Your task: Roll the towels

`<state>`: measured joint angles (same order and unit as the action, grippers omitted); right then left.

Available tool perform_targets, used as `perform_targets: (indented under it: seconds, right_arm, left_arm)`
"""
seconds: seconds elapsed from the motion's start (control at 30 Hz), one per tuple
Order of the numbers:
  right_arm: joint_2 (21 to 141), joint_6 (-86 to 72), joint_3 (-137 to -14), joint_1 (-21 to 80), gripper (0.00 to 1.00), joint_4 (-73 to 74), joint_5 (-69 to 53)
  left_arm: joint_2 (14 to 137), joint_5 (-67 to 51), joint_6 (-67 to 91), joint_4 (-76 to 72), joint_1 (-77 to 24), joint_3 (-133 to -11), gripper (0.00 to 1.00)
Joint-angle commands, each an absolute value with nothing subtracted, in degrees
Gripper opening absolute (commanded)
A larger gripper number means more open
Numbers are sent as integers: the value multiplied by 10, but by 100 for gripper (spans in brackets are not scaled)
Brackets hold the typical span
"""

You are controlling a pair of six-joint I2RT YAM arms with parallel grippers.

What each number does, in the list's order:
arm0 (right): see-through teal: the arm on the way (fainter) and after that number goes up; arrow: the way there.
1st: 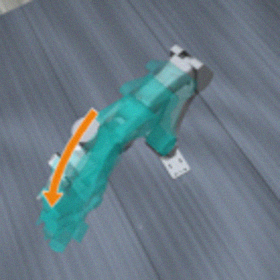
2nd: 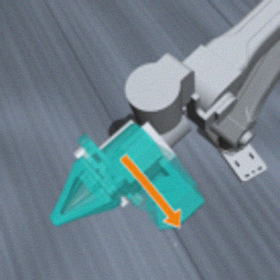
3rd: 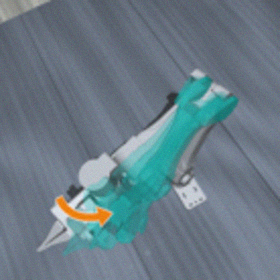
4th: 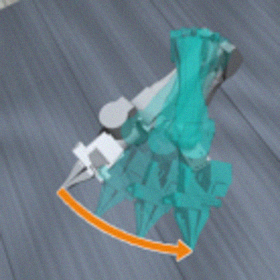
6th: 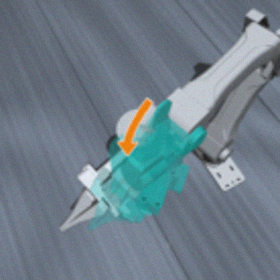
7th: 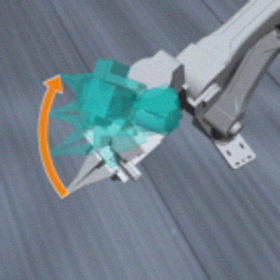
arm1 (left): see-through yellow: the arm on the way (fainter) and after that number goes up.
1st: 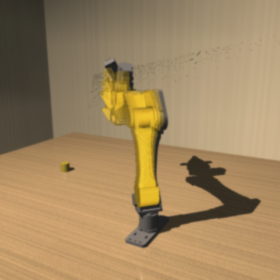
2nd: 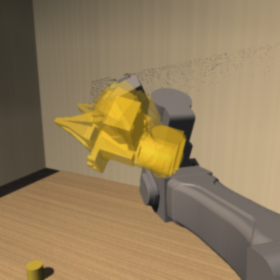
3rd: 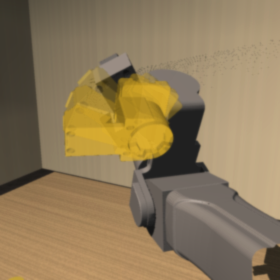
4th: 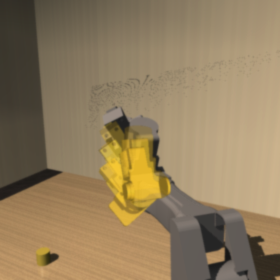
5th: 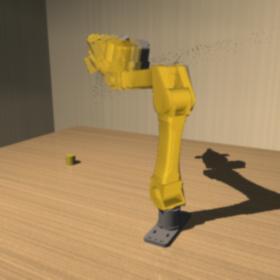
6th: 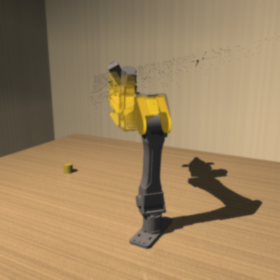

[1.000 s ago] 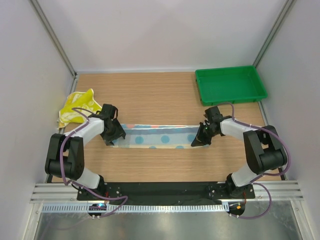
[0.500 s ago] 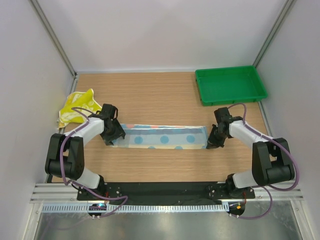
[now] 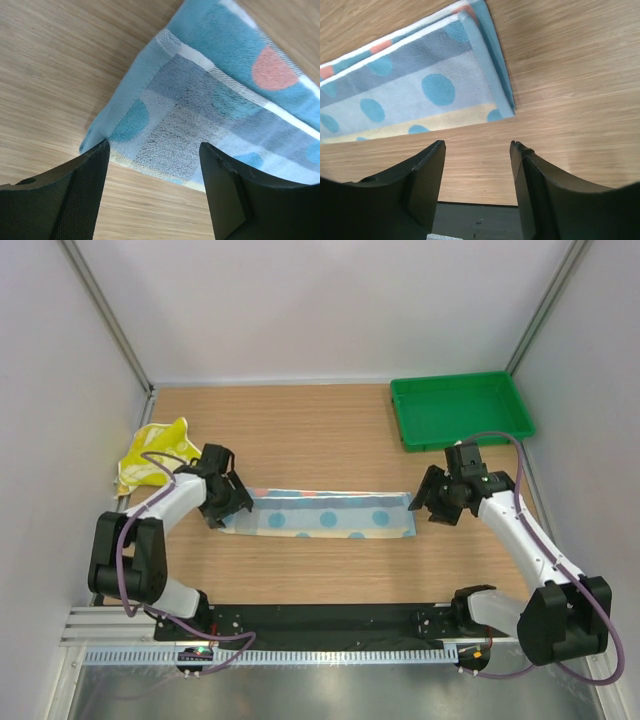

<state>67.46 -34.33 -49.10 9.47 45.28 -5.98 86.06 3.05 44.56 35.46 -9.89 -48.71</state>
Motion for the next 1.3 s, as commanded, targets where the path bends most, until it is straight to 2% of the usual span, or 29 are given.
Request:
perform_targets:
  seconds: [0.0, 0.27, 0.43, 0.7, 1.0, 1.1, 1.27]
  right_arm:
    - [646, -365, -489, 94, 64, 481, -80]
    - [628, -424, -399, 98, 63, 429, -105]
    - [632, -446, -368, 98, 57, 396, -90]
    - [693, -439, -389, 98, 53, 367, -62]
    - [762, -432, -410, 98, 50, 339, -54]
    - [780, -429, -413, 98, 45, 331, -48]
    - [808, -425, -413, 98, 28, 317, -49]
  left_arm:
    - [813, 16, 437, 373, -98, -531, 77]
    - [746, 24, 397, 430, -97, -594, 90]
    - [689, 167, 334, 482, -98, -618, 97]
    - [628, 178, 307, 464, -97, -570, 98]
    - [630, 168, 308, 463, -98, -573, 98]
    - [629, 170, 307, 462, -98, -574, 98]
    - [629, 176, 306, 464, -98, -572, 98]
